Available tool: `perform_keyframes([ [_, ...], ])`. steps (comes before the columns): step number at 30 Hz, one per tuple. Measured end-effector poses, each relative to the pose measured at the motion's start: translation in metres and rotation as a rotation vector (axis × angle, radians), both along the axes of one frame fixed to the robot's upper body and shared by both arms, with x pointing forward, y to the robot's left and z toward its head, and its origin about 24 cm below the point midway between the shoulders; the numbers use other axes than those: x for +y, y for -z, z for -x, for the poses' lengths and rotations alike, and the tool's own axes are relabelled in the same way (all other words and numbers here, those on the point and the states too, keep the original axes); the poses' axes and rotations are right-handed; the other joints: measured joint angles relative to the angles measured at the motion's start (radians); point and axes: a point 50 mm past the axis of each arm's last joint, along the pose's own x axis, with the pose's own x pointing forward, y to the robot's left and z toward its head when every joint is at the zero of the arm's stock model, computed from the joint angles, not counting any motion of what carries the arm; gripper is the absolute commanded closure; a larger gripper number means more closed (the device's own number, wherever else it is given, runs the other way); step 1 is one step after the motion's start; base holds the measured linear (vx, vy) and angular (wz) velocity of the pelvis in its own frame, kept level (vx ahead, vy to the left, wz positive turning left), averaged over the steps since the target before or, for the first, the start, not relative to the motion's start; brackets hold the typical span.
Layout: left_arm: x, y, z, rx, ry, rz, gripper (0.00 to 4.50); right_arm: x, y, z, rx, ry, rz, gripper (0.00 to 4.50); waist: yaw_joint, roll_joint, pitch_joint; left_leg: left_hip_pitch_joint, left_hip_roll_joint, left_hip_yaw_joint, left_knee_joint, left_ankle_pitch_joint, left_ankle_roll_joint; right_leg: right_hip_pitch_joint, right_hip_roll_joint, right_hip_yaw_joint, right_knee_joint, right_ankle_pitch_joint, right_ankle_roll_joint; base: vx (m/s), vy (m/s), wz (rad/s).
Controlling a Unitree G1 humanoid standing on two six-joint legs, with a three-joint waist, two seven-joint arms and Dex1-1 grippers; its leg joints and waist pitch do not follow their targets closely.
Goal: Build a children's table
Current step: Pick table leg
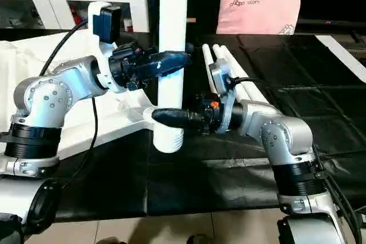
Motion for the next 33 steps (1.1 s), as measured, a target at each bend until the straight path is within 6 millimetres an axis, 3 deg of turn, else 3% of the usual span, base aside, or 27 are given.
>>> perform_keyframes([
  [12,0.000,0.000,0.001,0.002,0.001,-0.002,2.64,0.001,0.001,0.003,0.010,-0.019,0.005,2.33,0.000,0.000,0.000,0.000,0.000,0.000,0.000,0.000,0.000,0.000,0.000,0.000,0.000,0.000,0.000,0.000,0.000,0.00],
  [22,0.001,0.003,0.001,0.021,-0.017,0.012,2.64,0.004,0.002,0.003,0.004,-0.012,-0.002,2.54,-0.001,0.000,0.000,0.000,0.000,0.000,0.000,0.000,0.000,0.000,0.000,0.000,0.000,0.000,0.000,0.000,0.000,0.00],
  [23,0.002,0.003,0.001,0.027,-0.019,0.016,2.08,0.005,0.003,0.003,0.005,-0.013,-0.003,2.54,-0.001,0.000,0.000,0.000,0.000,0.000,0.000,0.000,0.000,0.000,0.000,0.000,0.000,0.000,0.000,0.000,0.000,0.00],
  [24,0.002,0.004,0.001,0.034,-0.024,0.017,1.94,0.005,0.003,0.004,0.007,-0.012,-0.003,2.54,0.000,-0.001,0.000,0.000,0.000,0.000,0.000,0.000,0.000,0.000,0.000,0.000,0.000,0.000,0.000,0.000,0.000,0.00],
  [29,0.003,0.002,-0.001,0.037,-0.063,0.041,1.57,0.010,0.005,0.001,-0.003,0.030,0.016,2.56,0.000,-0.002,-0.001,0.000,0.000,0.000,0.001,0.000,0.000,0.000,0.000,0.000,0.000,0.000,0.000,0.000,0.000,0.00],
  [33,0.003,0.000,-0.006,-0.002,-0.179,0.017,1.53,0.014,0.008,-0.005,-0.029,0.125,0.059,2.56,-0.001,-0.002,-0.001,0.000,0.000,0.000,0.001,0.000,0.000,0.000,0.000,0.000,0.000,0.000,0.000,0.000,0.000,0.00],
])
